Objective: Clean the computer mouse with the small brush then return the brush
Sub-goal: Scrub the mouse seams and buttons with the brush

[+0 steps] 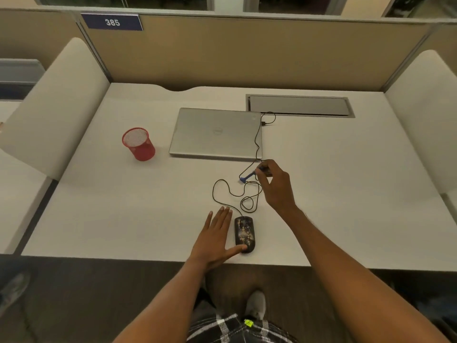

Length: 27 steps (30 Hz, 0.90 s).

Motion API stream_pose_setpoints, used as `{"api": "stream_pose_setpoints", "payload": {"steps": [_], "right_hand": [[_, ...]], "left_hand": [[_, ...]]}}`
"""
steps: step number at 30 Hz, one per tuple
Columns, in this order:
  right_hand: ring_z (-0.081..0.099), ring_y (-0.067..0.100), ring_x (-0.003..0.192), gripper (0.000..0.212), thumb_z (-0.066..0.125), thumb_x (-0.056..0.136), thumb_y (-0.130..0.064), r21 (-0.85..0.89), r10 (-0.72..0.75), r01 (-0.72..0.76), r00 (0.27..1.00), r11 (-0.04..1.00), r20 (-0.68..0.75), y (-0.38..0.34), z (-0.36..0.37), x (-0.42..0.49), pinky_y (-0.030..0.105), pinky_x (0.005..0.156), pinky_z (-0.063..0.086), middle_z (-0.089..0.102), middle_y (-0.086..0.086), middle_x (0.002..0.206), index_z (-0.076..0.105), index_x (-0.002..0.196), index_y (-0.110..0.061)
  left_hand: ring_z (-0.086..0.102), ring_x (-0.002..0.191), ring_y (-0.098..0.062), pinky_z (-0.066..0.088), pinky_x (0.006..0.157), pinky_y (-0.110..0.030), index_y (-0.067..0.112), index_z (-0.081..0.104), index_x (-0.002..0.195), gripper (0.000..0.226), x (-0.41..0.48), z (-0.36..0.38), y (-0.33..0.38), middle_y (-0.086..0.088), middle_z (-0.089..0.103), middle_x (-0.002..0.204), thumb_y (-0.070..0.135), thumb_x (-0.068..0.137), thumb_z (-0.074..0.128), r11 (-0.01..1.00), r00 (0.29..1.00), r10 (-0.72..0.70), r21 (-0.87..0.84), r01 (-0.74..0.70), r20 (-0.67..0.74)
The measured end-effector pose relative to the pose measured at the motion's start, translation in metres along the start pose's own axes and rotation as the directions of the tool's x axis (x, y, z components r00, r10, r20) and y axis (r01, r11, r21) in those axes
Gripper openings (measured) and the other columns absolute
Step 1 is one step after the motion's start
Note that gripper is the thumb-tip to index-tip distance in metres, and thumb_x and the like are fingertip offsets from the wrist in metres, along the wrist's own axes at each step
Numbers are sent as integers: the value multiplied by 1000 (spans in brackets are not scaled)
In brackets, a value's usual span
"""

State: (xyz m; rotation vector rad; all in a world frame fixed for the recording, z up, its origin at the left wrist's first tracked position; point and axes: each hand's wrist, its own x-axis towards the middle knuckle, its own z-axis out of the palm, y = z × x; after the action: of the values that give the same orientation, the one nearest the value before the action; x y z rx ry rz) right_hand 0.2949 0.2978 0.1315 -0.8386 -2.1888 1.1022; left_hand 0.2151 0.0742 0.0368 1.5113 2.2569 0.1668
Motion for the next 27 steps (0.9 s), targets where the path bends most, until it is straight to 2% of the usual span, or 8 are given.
{"api": "stream_pose_setpoints", "payload": {"steps": [6,10,14,21,27], "right_hand": [[69,13,94,8,61,103,-20,8,17,-17,1000,1000,-21,17,-25,-26,24,84,56,72,-3,100,62,109,-14],[68,11,93,7,61,102,-18,9,16,-15,1000,1000,-23,26,-37,-39,22,85,55,71,-6,98,62,108,-14],[68,9,93,4,62,102,-18,24,32,-31,999,999,-30,30,-46,-49,14,83,51,70,-9,97,62,106,-17],[68,10,95,5,62,103,-20,27,46,-45,999,999,-24,36,-51,-62,15,85,52,69,-8,99,60,107,-21],[66,9,95,7,62,103,-22,6,56,-56,998,998,-10,37,-52,-70,14,85,51,67,-11,100,58,108,-25]], "left_hand": [[-31,154,-13,-20,126,-45,18,-22,160,132,9,6,14,4,-28,168,102,76,34,997,998,26,74,-30,50],[-27,156,-16,-18,127,-49,17,-17,164,137,14,5,22,2,-24,170,101,73,43,997,996,20,77,-27,86],[-24,157,-16,-19,127,-50,17,-12,165,138,18,3,27,0,-17,173,99,72,48,997,994,4,70,-12,108],[-25,153,-12,-21,125,-48,18,-10,166,139,21,1,25,-1,-13,174,98,71,53,998,994,2,64,-9,110],[-19,158,-15,-15,127,-53,17,-8,166,139,18,1,19,-1,-9,175,98,70,53,997,993,19,67,-27,114]]}}
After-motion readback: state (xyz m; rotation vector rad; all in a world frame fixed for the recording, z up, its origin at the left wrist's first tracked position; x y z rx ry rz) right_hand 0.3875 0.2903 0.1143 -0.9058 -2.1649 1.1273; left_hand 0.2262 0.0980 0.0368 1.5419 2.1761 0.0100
